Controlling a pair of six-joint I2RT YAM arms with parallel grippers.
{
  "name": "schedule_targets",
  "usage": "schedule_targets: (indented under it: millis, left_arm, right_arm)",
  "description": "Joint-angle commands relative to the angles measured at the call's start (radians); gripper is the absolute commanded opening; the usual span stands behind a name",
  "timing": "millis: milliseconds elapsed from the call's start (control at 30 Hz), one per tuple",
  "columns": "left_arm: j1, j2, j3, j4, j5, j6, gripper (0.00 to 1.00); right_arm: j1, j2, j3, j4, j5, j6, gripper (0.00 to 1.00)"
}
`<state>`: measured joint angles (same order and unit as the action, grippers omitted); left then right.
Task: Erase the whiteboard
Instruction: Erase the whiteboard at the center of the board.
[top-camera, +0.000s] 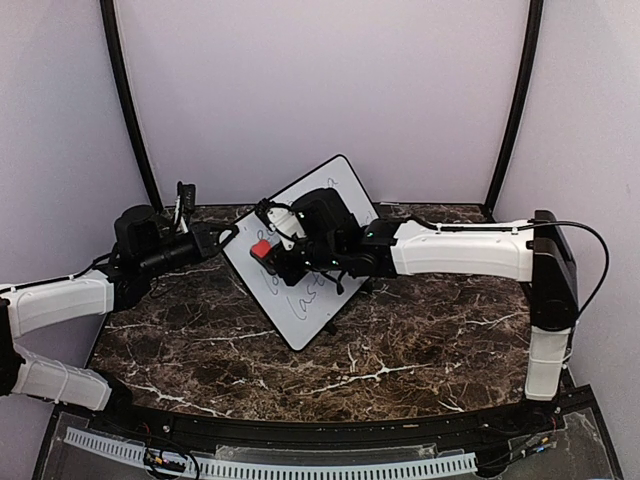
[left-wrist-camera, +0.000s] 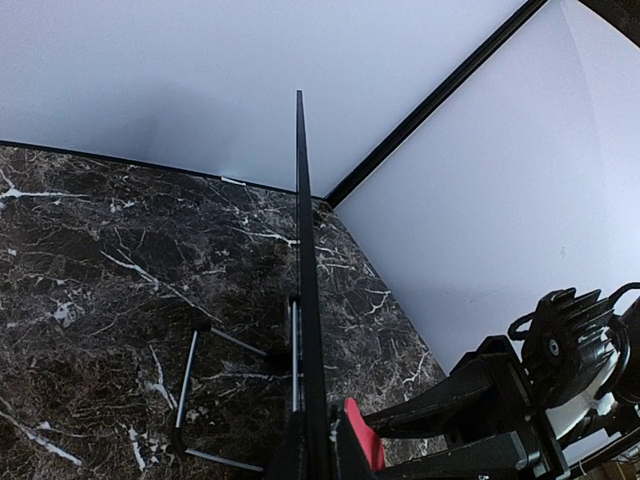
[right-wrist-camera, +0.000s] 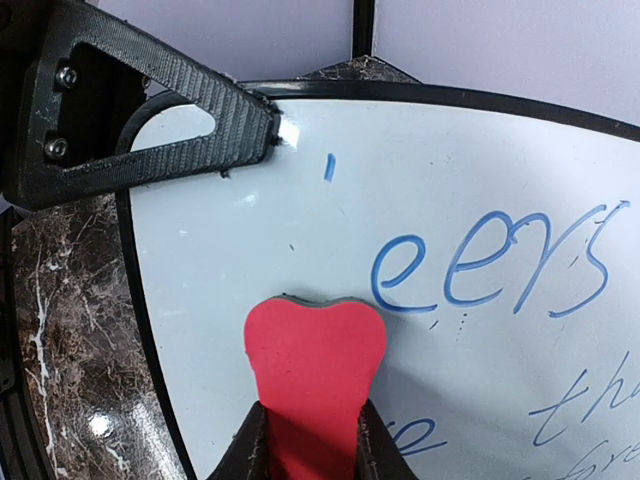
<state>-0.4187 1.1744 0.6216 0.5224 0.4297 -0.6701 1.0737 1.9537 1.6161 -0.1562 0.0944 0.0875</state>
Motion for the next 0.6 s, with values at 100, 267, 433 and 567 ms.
schedule_targets:
  millis: [100,267,433,567]
  left_arm:
    - [-0.026,-0.025,0.006,0.085,0.124,0.000,0.00]
    - [-0.026,-0.028,0.006,0.085,0.125,0.003,0.00]
    - [-0.026,-0.028,0.006,0.087,0.129,0.002,0.00]
    - [-0.026,-0.033,0.007,0.087,0.127,0.003,0.00]
  right_arm:
    - [-0.022,0.014,-0.010,-0.013,0.014,0.018,0.05]
    - [-0.035,0.046,0.092,-0.029,0.015,0.011,0.06]
    - [-0.036,0.114,0.226,-0.096,0.022,-0.007,0.06]
    - [-0.036,0.128,0.246,-0.102,0.031,-0.007,0.06]
